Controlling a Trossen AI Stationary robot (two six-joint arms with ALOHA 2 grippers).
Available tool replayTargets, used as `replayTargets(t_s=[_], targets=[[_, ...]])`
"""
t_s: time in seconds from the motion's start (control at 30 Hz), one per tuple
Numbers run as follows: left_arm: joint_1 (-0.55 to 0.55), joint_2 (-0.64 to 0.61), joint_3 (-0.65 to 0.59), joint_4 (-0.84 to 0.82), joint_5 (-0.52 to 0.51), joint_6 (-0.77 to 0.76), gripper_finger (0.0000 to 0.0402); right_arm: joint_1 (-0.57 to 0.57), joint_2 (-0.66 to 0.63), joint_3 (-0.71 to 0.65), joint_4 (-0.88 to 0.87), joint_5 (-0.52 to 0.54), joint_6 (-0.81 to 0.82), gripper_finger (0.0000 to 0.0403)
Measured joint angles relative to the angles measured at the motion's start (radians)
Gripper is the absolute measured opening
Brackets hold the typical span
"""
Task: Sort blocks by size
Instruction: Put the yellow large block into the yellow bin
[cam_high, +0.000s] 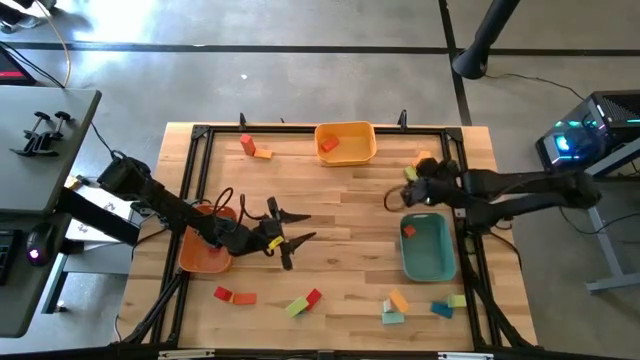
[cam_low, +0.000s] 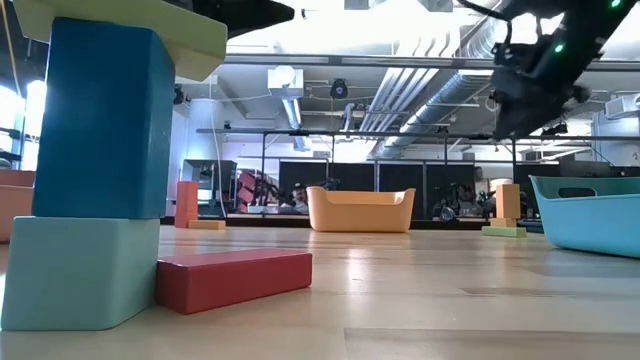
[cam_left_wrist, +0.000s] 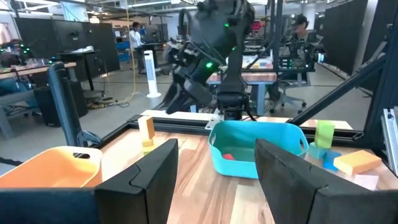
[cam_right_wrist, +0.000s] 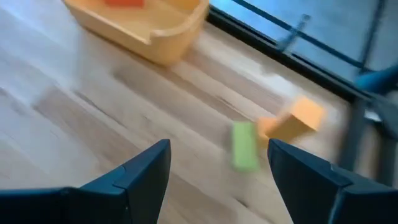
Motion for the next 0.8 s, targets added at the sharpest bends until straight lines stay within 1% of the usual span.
replayTargets(t_s=[0.07,0.13,0.3,0.43,0.57,0.6,0.7,0.8], targets=[[0.005,0.000,0.000,0.000,0.000,0.000,0.0197,-0.070,-0.018,-0.042,0.109,-0.025,-0.084,0.0265],[0.011,0.000,0.000,0.000,0.000,0.000,0.0197,-0.140,-0.016,-0.062,0.153,-0.031,-0.125,0.0265],[0.018,0.000,0.000,0.000,-0.001,-0.002,0.0197,-0.302,0.010,-0.065,0.185,-0.040,-0.154,0.0267],[0.018,0.000,0.000,-0.007,-0.001,-0.003,0.0197,-0.411,0.036,-0.065,0.207,-0.068,-0.212,0.0286],[0.024,0.000,0.000,-0.006,0.000,-0.001,0.0197,-0.511,0.063,-0.065,0.270,-0.198,-0.240,0.0309],[0.027,0.000,0.000,-0.004,-0.001,0.000,0.0197,-0.528,0.071,-0.065,0.284,-0.204,-0.244,0.0313],[0.039,0.000,0.000,-0.002,0.007,-0.001,0.0197,-0.564,0.111,-0.064,0.281,-0.148,-0.221,0.0318],[0.045,0.000,0.000,-0.002,0.047,-0.002,0.0197,-0.591,0.151,-0.065,0.293,-0.145,-0.208,0.0319]])
